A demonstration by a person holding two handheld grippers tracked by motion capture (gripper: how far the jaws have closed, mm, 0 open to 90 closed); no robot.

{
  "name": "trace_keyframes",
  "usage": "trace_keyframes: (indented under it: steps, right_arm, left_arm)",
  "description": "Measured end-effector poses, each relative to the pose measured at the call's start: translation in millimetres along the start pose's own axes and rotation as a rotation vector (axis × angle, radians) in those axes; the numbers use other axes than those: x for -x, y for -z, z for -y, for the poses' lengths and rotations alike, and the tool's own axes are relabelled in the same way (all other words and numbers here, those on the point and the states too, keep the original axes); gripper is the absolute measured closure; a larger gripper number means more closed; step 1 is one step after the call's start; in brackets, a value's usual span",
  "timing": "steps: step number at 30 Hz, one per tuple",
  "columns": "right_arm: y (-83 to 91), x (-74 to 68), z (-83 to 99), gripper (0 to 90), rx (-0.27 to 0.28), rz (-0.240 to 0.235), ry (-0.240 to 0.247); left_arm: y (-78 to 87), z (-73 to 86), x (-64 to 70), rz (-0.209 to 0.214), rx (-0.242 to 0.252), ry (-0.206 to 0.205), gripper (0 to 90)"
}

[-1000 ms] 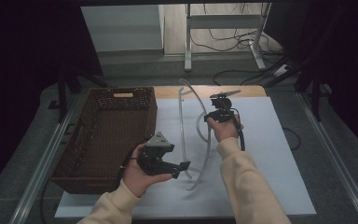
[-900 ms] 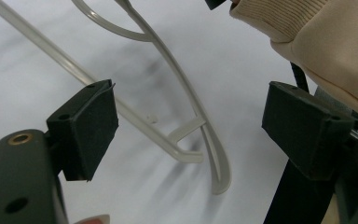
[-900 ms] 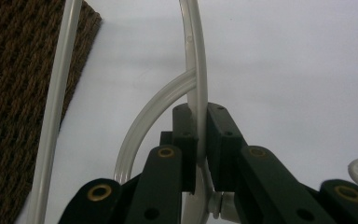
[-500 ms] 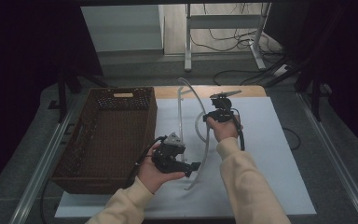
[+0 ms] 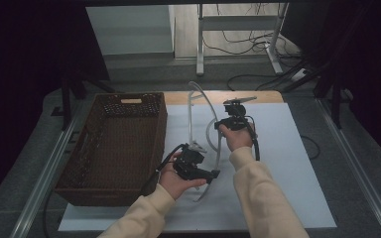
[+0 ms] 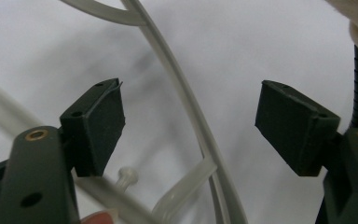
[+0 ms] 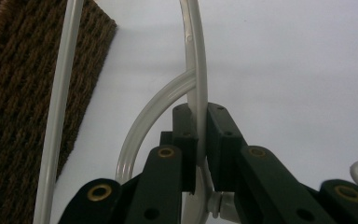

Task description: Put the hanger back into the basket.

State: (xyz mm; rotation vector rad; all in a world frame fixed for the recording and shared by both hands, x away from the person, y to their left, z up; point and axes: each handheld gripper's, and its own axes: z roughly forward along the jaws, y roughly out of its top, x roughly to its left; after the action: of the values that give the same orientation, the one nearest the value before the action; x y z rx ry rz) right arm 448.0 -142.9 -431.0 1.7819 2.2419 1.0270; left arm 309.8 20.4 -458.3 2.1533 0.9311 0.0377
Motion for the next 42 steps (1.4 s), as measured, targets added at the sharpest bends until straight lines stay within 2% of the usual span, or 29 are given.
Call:
trace_keyframes:
  steps: [9,11,14,15,20,23,26,27,29,34,35,38,40,42]
  right_arm:
    - [2.0,-1.0,0.4,82.8,0.006,-0.011,-0.001]
    - [3.0,-1.3,0.4,82.8,0.011,-0.014,-0.003]
    - [4.9,-1.4,0.4,82.8,0.013,-0.02,-0.003]
    - [5.9,-1.1,0.6,82.8,0.016,-0.019,-0.001]
    - [7.6,0.7,1.0,82.8,0.018,-0.031,-0.016]
    - [8.9,1.7,0.9,82.8,0.016,-0.03,-0.017]
    - [9.6,1.7,1.2,82.8,0.016,-0.033,-0.016]
    - [9.7,1.6,1.3,82.7,0.014,-0.033,-0.014]
    - [9.7,1.5,1.3,82.7,0.013,-0.036,-0.014]
    - [13.0,2.1,1.0,81.5,0.024,-0.051,-0.001]
    - [16.5,2.8,0.4,77.9,0.036,-0.068,-0.003]
    - [20.2,2.3,-0.6,76.6,0.04,-0.046,0.016]
    - [24.1,4.2,-1.5,75.1,0.049,-0.055,0.014]
    - [28.0,2.5,-2.7,63.0,0.043,-0.03,0.036]
  left_arm:
    - [-16.8,-2.6,-0.9,-0.002,-0.035,-0.016,31.5]
    - [-21.2,-4.4,1.0,0.002,-0.055,-0.021,32.3]
    - [-28.0,-5.6,1.0,-0.007,-0.072,-0.011,35.8]
    - [-32.4,-5.6,-0.5,-0.012,-0.078,0.01,38.4]
    - [-36.3,-5.6,-1.4,-0.008,-0.095,0.014,48.5]
    - [-37.8,-5.7,-2.7,-0.004,-0.113,0.016,58.4]
    - [-39.3,-5.0,-3.1,0.002,-0.126,0.022,72.1]
    - [-39.0,-5.1,-3.8,0.006,-0.134,0.03,72.6]
    - [-38.4,-5.3,-4.4,0.01,-0.135,0.033,73.0]
    - [-31.0,-5.4,-7.5,0.039,-0.115,0.07,75.0]
    - [-26.7,-5.8,-9.1,0.05,-0.106,0.083,76.6]
    - [-22.6,-5.8,-10.8,0.047,-0.092,0.092,77.8]
    - [-19.3,-5.4,-13.5,0.047,-0.074,0.106,79.1]
    - [-16.3,-5.4,-16.4,0.041,-0.053,0.112,81.3]
